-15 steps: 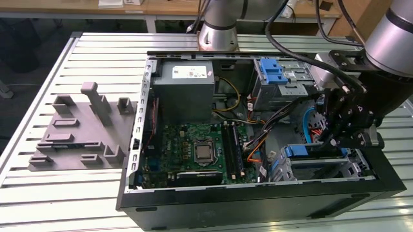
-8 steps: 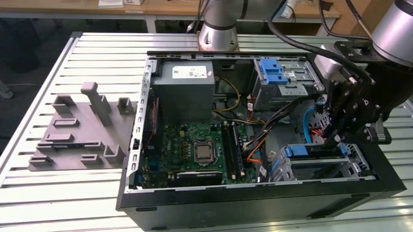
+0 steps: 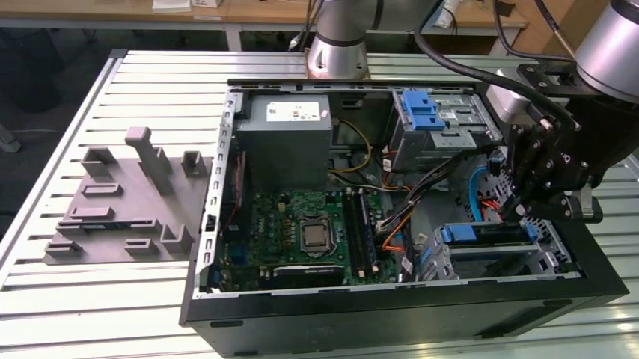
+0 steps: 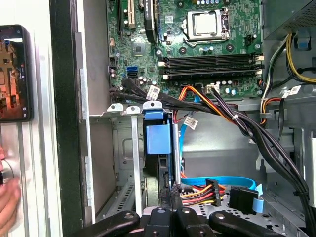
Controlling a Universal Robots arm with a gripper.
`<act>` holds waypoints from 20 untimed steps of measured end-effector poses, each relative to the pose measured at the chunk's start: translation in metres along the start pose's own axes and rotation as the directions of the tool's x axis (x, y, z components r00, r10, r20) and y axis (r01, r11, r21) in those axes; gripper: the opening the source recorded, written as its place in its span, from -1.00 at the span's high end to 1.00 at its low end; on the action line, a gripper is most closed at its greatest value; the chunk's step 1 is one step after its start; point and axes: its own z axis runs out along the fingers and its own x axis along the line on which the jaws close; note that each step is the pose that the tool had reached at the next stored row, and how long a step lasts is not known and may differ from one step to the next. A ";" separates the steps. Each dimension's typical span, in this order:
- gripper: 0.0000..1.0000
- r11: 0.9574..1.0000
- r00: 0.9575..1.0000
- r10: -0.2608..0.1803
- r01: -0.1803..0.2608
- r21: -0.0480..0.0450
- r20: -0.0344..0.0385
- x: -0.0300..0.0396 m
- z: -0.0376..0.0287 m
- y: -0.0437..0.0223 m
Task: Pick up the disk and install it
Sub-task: 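Insert the first disk wire, then insert the second disk wire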
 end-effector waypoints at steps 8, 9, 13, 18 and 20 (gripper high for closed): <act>0.79 1.000 1.000 0.000 0.000 0.000 0.000 0.0000 0.0001 0.0000; 0.79 1.000 1.000 0.000 0.000 0.000 0.000 0.0000 0.0001 0.0000; 0.79 1.000 1.000 0.000 0.000 0.000 0.000 0.0000 0.0001 0.0000; 0.79 1.000 1.000 0.000 0.000 0.002 0.000 0.0004 0.0001 0.0062; 0.79 1.000 1.000 0.000 0.000 0.009 0.001 0.0009 0.0001 0.0141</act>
